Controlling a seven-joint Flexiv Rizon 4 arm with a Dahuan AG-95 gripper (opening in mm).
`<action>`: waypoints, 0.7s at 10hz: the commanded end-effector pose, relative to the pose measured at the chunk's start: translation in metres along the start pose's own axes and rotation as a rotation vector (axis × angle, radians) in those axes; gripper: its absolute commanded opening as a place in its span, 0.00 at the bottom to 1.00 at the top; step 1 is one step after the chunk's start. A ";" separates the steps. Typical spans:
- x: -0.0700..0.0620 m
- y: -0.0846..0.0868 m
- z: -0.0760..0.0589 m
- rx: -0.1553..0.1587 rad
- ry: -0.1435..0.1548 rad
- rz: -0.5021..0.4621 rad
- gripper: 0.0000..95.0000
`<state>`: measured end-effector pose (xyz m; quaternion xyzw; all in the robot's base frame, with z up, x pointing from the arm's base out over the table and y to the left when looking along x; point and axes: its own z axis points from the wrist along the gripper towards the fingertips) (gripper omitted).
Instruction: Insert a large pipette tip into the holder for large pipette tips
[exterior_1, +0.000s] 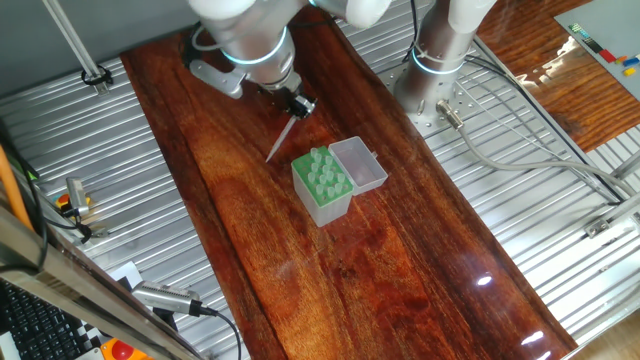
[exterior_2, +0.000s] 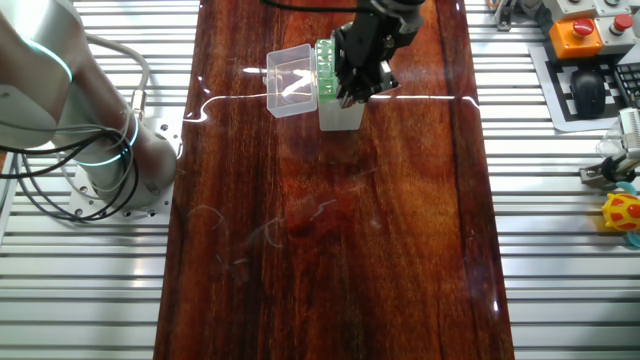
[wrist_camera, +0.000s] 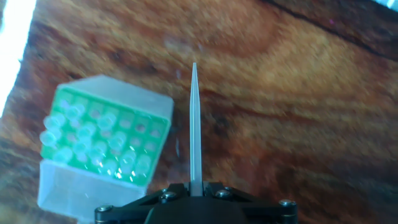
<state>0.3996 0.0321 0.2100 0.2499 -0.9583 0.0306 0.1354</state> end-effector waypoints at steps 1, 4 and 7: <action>0.002 0.002 -0.001 -0.018 0.013 -0.012 0.00; 0.024 0.015 -0.010 -0.040 0.119 -0.013 0.00; 0.038 0.025 -0.016 -0.051 0.188 -0.025 0.00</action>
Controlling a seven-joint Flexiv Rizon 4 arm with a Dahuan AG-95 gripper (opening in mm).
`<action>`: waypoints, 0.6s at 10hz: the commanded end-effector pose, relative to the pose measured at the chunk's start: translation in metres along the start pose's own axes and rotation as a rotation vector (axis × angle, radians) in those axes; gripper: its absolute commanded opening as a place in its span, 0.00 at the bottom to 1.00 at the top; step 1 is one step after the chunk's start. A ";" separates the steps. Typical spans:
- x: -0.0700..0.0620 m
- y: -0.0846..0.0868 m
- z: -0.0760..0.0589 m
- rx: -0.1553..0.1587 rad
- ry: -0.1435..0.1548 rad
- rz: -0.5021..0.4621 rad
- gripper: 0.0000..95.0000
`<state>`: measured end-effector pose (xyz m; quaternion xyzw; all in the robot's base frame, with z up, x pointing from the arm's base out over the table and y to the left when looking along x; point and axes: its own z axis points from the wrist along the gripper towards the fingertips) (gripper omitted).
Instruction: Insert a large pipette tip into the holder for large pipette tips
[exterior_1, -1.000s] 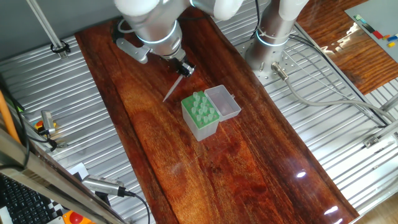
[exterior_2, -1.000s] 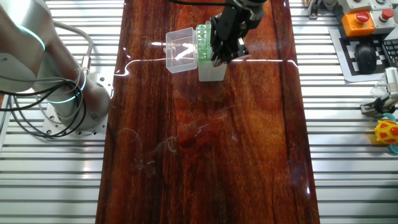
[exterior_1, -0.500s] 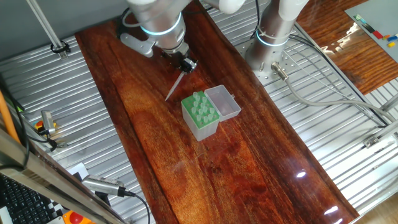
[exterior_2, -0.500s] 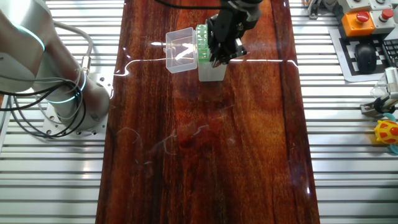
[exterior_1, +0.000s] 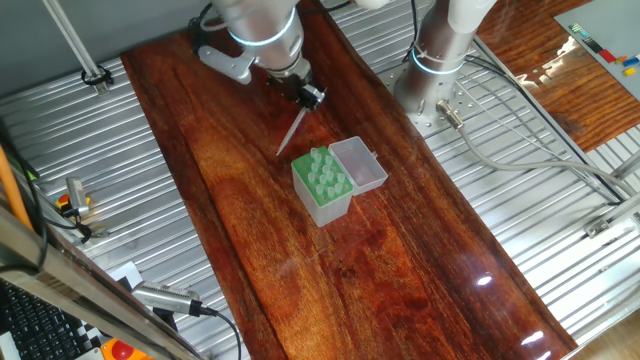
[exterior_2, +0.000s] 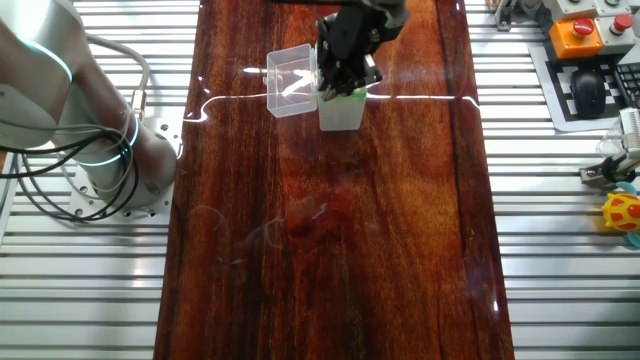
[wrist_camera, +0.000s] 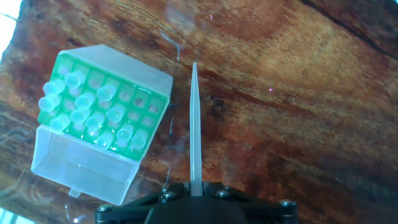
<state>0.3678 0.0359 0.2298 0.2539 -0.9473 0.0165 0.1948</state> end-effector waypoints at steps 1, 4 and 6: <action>0.009 0.007 -0.004 0.006 0.075 0.002 0.00; 0.009 0.007 -0.004 0.077 0.051 0.038 0.00; 0.009 0.007 -0.004 0.087 0.033 0.058 0.00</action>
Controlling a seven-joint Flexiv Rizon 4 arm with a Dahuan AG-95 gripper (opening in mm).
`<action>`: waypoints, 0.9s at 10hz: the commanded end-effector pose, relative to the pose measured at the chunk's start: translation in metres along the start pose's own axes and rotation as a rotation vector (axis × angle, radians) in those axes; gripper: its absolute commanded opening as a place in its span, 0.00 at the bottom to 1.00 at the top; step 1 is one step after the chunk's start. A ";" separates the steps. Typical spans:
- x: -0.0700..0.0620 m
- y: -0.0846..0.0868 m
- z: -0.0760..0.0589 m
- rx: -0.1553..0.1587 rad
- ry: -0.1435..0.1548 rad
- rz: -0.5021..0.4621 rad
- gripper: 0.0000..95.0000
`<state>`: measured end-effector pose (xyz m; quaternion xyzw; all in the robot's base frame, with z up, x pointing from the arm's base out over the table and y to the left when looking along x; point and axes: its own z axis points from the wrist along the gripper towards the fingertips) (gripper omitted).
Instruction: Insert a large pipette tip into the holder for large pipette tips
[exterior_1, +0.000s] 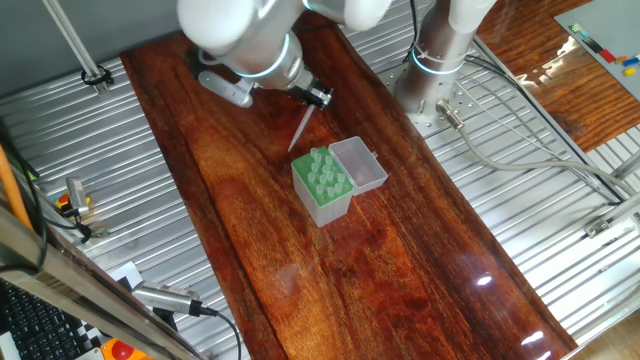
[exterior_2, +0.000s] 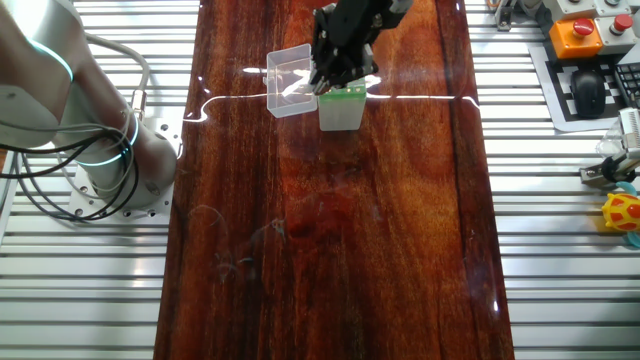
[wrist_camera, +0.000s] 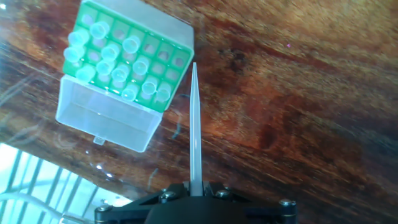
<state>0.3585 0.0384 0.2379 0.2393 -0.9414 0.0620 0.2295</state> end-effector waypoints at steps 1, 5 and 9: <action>-0.001 -0.001 0.000 0.013 -0.039 0.010 0.00; 0.010 0.000 0.007 -0.056 0.090 -0.013 0.00; 0.010 -0.001 0.006 -0.078 0.165 -0.034 0.00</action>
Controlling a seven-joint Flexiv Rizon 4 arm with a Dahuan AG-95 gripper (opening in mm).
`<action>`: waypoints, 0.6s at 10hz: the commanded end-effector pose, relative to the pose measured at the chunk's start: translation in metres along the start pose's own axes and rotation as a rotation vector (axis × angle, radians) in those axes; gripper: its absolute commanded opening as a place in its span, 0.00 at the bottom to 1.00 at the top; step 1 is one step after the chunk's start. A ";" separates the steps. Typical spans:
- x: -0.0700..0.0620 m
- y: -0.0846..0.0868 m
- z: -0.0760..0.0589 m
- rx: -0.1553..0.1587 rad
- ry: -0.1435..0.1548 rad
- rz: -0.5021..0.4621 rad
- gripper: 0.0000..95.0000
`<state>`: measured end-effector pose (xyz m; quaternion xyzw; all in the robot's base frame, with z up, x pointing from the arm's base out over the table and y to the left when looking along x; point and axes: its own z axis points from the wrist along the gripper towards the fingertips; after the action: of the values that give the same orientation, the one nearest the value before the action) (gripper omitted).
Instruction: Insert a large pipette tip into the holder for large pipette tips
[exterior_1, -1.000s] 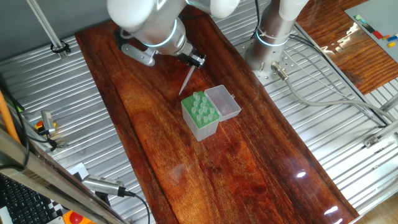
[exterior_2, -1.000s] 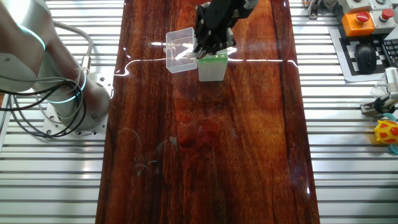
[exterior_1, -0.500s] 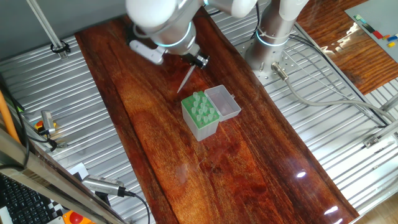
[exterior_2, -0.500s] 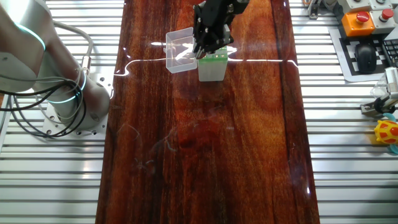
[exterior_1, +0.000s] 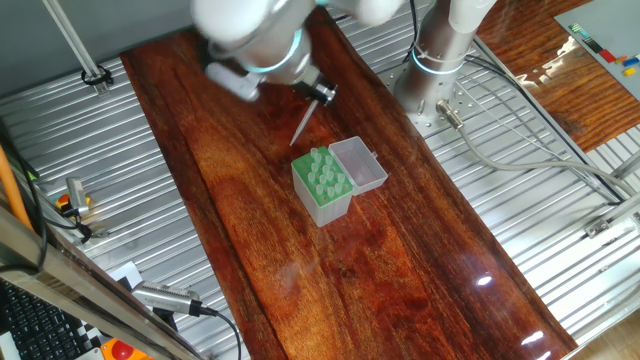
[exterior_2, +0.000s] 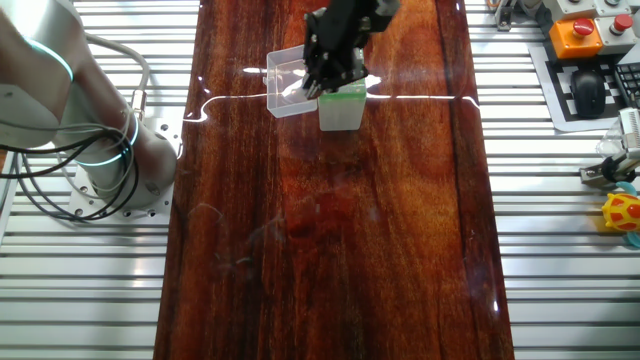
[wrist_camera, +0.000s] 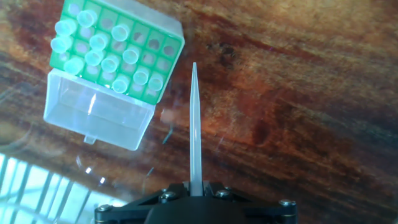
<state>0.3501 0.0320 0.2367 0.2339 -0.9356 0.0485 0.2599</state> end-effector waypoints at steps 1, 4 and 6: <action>0.002 0.000 0.000 -0.036 0.118 -0.035 0.00; 0.006 0.002 -0.008 -0.037 0.121 -0.042 0.00; 0.006 0.002 -0.009 -0.018 0.112 -0.018 0.00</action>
<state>0.3491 0.0340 0.2481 0.2411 -0.9149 0.0461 0.3205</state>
